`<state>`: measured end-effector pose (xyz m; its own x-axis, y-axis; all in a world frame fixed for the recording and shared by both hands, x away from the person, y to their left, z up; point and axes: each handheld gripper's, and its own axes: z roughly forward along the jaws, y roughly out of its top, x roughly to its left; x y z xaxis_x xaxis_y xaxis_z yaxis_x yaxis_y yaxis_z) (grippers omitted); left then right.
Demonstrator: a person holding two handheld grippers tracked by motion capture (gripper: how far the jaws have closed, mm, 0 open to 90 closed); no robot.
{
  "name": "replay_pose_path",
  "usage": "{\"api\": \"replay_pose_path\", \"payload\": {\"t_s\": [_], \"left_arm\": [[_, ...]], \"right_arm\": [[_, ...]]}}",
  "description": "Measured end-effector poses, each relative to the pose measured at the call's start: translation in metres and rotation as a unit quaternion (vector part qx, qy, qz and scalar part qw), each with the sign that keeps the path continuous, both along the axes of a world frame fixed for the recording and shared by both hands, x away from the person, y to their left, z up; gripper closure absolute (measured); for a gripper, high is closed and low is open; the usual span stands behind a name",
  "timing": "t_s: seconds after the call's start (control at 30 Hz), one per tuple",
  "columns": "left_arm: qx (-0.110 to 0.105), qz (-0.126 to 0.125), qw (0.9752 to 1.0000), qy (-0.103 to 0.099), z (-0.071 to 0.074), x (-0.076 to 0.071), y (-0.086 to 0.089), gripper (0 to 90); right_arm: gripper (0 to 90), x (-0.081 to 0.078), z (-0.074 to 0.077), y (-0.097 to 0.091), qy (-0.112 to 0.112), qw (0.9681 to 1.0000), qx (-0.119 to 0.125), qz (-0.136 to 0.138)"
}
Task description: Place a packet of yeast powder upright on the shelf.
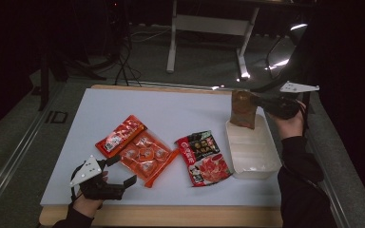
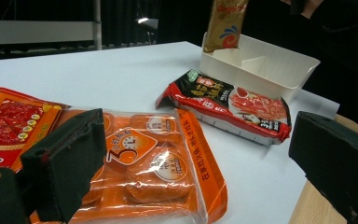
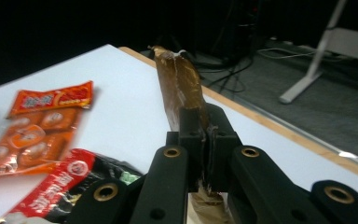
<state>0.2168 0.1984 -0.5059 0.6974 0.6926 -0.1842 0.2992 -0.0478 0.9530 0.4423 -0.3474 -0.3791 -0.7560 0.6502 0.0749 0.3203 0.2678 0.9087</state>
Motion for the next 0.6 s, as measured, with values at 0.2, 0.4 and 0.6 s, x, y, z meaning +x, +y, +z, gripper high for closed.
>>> {"api": "replay_pose_path", "payload": {"t_s": [0.2,0.4,0.6], "left_arm": [[0.006,-0.004,1.0,0.0,-0.001,0.0,-0.002,4.6],[0.004,-0.002,1.0,0.004,-0.002,0.0,-0.001,4.6],[-0.002,-0.006,1.0,-0.001,-0.002,0.0,-0.003,4.6]], "right_arm": [[86.8,0.004,-0.008,0.007,0.017,0.9998,-0.004,0.013],[86.3,0.007,-0.023,0.01,0.035,0.999,-0.027,-0.003],[85.6,0.009,-0.031,-0.002,0.051,0.9971,-0.037,-0.043]]}}
